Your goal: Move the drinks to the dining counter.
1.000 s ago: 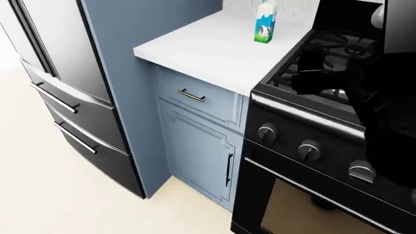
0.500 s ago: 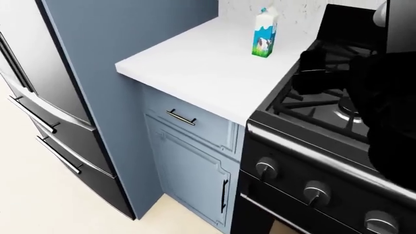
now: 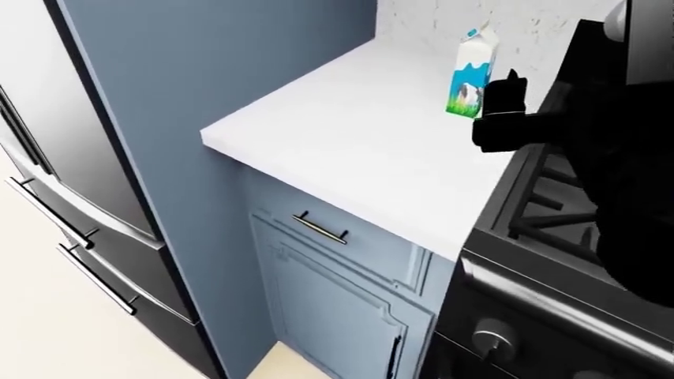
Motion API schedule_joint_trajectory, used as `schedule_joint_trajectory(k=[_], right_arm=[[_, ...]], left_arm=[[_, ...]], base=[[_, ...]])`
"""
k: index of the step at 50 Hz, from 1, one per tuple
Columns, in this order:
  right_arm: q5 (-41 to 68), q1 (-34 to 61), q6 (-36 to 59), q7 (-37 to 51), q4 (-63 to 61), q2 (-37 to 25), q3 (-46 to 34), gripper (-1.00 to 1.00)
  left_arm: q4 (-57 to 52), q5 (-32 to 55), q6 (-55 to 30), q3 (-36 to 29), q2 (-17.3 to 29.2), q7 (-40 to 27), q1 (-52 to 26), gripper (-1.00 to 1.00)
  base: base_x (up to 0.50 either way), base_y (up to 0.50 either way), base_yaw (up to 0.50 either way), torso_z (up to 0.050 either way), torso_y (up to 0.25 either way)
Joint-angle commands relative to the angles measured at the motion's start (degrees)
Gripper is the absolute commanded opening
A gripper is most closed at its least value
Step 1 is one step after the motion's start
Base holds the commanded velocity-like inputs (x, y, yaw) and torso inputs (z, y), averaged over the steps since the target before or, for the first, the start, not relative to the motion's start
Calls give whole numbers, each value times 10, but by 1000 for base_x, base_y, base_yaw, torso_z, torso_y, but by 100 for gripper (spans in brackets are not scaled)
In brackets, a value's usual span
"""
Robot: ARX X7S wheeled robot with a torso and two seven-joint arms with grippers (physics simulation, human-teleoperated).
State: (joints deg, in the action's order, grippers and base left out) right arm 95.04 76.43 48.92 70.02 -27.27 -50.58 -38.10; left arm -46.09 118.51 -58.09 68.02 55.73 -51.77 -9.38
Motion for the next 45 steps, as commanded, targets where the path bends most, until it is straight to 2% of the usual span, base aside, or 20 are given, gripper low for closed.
schedule_joint_trajectory(k=[1,6,12,18,19,28,42,45], right_arm=[[-2,4,4,-3,1,3,-4,100],[4,6,10,6,6,5,-8,100],[-4,4,7,1,1,3,-7,100],[-5,0,2,1,1,1,-5,100],[-2,-13,-21,-7,-1,-1,9,100],[-3,-11,-17,-2,-3,-5,7,100],[-5,-3,-6,-6,4,5,-3,100],[-7,-1,-4,-7,5,6,-4,100]], left_arm=[[0,1,-9,14,-7,4,6,100],[0,-1,-8,12,-9,7,5,100],[-2,-10,-9,2,-13,11,3,100],[-2,-9,-12,8,-15,12,6,100],[-1,-10,-12,8,-15,11,7,100],[-2,-8,-13,11,-16,11,9,100],[-1,-14,-14,8,-19,17,9,100],[-2,-16,-16,10,-22,18,10,100]], base=[[412,284,0,0,0],[412,284,0,0,2],[13,9,0,0,2],[327,392,0,0,0],[0,0,0,0,0],[35,18,0,0,1],[506,109,0,0,1],[0,0,0,0,4]])
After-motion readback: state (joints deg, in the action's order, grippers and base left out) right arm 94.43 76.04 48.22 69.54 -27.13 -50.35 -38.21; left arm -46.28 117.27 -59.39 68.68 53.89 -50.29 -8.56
